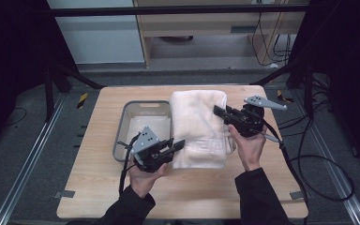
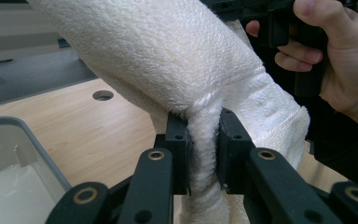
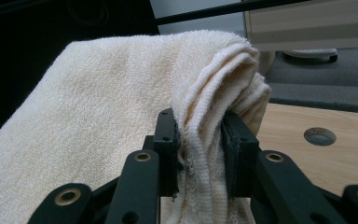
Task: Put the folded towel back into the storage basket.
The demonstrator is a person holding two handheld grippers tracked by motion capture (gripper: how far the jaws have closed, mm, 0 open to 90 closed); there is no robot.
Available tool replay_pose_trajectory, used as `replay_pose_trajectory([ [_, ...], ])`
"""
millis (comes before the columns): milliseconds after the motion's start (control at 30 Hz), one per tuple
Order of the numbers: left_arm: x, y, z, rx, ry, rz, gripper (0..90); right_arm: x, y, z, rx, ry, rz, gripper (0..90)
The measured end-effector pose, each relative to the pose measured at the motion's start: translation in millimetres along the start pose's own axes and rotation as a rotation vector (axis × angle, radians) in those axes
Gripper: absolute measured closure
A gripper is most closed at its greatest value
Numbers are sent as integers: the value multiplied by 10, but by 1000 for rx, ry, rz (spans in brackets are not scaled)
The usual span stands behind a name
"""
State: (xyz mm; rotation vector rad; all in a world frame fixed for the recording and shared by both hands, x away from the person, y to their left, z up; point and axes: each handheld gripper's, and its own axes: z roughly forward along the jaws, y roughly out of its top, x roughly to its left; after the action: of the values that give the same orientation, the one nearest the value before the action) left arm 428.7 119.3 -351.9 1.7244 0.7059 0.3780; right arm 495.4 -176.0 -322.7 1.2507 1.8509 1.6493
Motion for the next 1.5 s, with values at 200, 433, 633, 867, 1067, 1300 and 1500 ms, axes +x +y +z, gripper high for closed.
replay_pose_trajectory([
  [200,26,42,-32,-6,7,10,764,35,52,23,-10,2,-5,709],
  [433,79,57,-72,-17,13,4,764,73,92,73,-15,6,-12,709],
  [633,134,76,-126,-21,21,-2,764,123,109,144,-19,12,-10,709],
  [867,218,114,-193,-26,31,-7,764,176,154,223,-24,22,-11,708],
  [1067,282,121,-244,-27,49,-2,764,223,162,322,-27,27,-10,708],
  [1300,358,115,-304,-37,63,-16,764,282,191,430,-23,34,-12,708],
  [1500,406,126,-363,-53,71,-24,764,334,227,498,-26,43,-16,708],
])
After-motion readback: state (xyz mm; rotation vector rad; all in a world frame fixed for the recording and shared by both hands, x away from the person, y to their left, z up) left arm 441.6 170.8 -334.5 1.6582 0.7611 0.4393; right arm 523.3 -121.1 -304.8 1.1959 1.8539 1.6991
